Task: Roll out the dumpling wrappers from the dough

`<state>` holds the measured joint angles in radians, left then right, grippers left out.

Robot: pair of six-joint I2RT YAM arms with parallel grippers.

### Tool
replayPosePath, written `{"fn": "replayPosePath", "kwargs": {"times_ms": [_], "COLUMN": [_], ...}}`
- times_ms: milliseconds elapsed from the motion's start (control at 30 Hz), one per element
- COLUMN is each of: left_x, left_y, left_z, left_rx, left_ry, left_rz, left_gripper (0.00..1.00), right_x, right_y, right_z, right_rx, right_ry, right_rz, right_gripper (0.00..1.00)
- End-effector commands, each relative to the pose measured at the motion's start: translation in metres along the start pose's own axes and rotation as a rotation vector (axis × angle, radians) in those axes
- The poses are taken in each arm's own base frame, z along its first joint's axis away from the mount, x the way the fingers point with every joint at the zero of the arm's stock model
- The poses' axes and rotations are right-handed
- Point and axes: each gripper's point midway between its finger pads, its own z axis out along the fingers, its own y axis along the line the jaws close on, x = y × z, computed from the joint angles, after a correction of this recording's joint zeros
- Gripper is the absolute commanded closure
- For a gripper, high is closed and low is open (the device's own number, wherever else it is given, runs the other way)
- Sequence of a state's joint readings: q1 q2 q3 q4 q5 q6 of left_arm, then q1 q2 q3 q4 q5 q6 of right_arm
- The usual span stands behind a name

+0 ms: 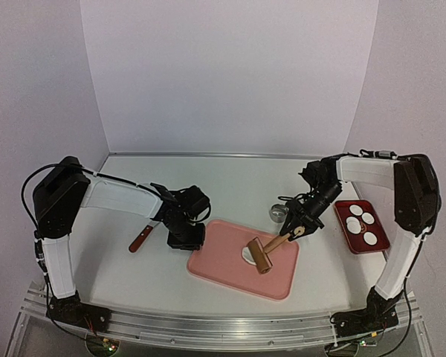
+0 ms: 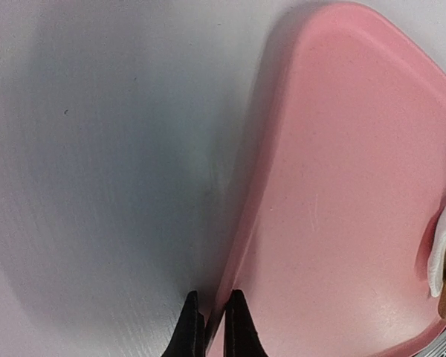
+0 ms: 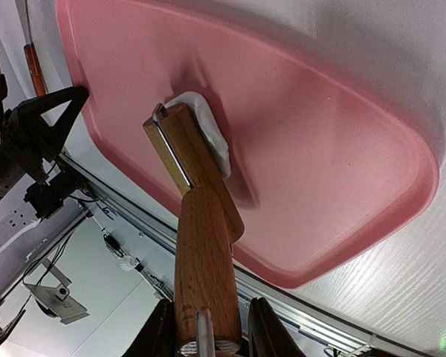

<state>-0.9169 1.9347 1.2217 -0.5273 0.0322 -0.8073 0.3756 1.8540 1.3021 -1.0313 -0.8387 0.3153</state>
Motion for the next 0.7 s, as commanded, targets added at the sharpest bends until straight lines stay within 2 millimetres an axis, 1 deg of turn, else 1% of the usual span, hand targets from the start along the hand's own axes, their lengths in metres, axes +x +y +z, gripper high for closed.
{"fn": "replayPosePath", "kwargs": {"times_ms": [0,100,200,433,667], "left_x": [0.013,0.013,0.014,0.018,0.021], "left_y": [0.004,0.002,0.000,-0.004,-0.006], "left_z": [0.011,0.012,0.012,0.014,0.016], "left_rx": [-0.017,-0.013,-0.006,0.008,0.015], "left_ry": [0.032,0.034,0.035,0.040,0.047], "left_rz": [0.009,0.013,0.018,0.027,0.032], "left_gripper": [1.00,1.00,1.00,1.00,1.00], "right_x": [-0.013,-0.012,-0.014,-0.016,-0.017], "right_y": [-0.061,-0.076,-0.085,-0.096,-0.103], "right_z": [0.016,0.021,0.025,0.036,0.040], "right_rx": [0.262,0.314,0.342,0.388,0.436], "right_ry": [-0.032,-0.020,-0.022,-0.008,-0.013], "right_rz": [0.085,0.111,0.123,0.132,0.137], "right_gripper": [1.00,1.00,1.00,1.00,1.00]}}
